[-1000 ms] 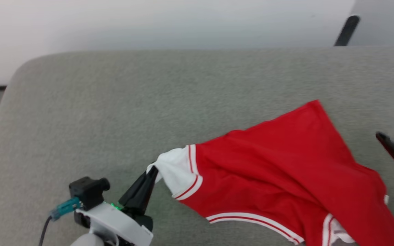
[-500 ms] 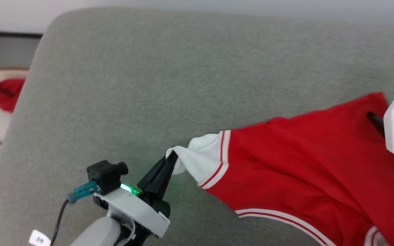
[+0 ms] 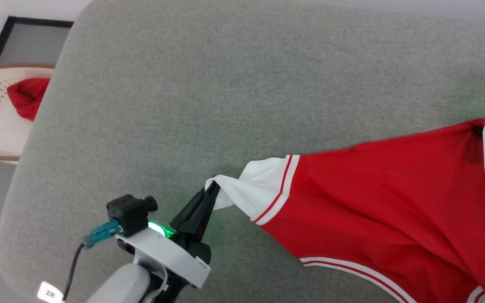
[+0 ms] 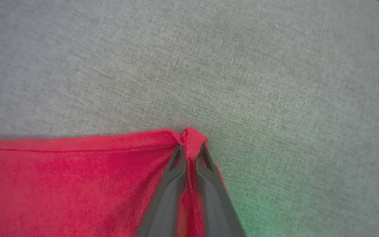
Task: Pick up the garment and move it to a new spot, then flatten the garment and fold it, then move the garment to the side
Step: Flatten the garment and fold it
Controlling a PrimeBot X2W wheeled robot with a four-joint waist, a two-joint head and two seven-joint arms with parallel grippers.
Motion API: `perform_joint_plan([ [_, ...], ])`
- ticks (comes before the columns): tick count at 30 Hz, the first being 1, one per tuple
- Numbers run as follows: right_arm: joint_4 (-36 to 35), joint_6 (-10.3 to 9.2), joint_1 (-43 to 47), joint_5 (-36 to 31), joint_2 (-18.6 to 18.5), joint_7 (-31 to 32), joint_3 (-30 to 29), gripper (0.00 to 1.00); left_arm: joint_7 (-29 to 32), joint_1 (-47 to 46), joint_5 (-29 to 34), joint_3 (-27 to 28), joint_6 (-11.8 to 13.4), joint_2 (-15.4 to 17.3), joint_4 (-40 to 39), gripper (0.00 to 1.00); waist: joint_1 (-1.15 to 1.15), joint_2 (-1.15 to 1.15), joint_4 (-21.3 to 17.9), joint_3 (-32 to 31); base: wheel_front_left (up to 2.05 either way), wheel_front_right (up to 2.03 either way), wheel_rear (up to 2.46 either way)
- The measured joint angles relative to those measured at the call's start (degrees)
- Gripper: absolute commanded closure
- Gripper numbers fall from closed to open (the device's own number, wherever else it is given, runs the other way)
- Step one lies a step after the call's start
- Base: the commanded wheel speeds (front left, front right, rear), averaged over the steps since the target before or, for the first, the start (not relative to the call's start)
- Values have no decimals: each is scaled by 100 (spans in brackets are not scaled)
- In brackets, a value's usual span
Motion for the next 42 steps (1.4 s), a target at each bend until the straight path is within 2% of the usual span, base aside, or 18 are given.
perform_joint_plan([
  [6, 311, 0, -73, 287, 131, -609, 20, 100, -7, -15, -60, 111, -62, 57, 29, 100, 0, 0, -126, -127, 0, 0, 0],
  [12, 601, 0, -528, 346, 400, -1278, -219, 100, 34, -563, -83, 112, -110, 361, 174, 100, 0, 0, -335, -279, 0, 0, 0],
  [16, 845, 0, -1016, 237, 580, -1793, -483, 100, 134, -1385, -161, 101, -110, 538, 316, 100, 0, 0, -507, -329, 0, 0, 0],
  [20, 1205, 0, -1700, 14, 743, -2382, -889, 100, 238, -2447, -498, 122, -112, 625, 602, 100, 0, 0, -682, -319, 0, 0, 0],
  [22, 1399, 0, -2022, -123, 834, -2665, -1092, 100, 246, -3011, -834, 227, -112, 586, 848, 100, 0, 0, -764, -303, 0, 0, 0],
  [30, 2079, 0, -3545, -737, 1070, -3794, -1898, 100, 354, -5212, -1345, 291, -131, 456, 2229, 100, 0, 0, -1072, -141, 0, 0, 0],
  [35, 2390, 8, -4472, -1089, 1183, -4477, -2370, 100, 198, -6478, -1412, 435, -134, 425, 3019, 100, 0, 0, -1209, 90, 0, 0, 0],
  [39, 2638, 10, -4890, -1349, 1248, -4813, -2605, 100, 46, -7165, -1388, 575, -134, 365, 3249, 100, 0, 0, -1292, 254, 0, 0, 0],
  [42, 2824, 9, -4910, -1418, 1328, -4921, -2687, 100, 15, -7176, -1461, 593, -134, 307, 3158, 100, 0, 0, -1330, 313, 0, 0, 0],
])
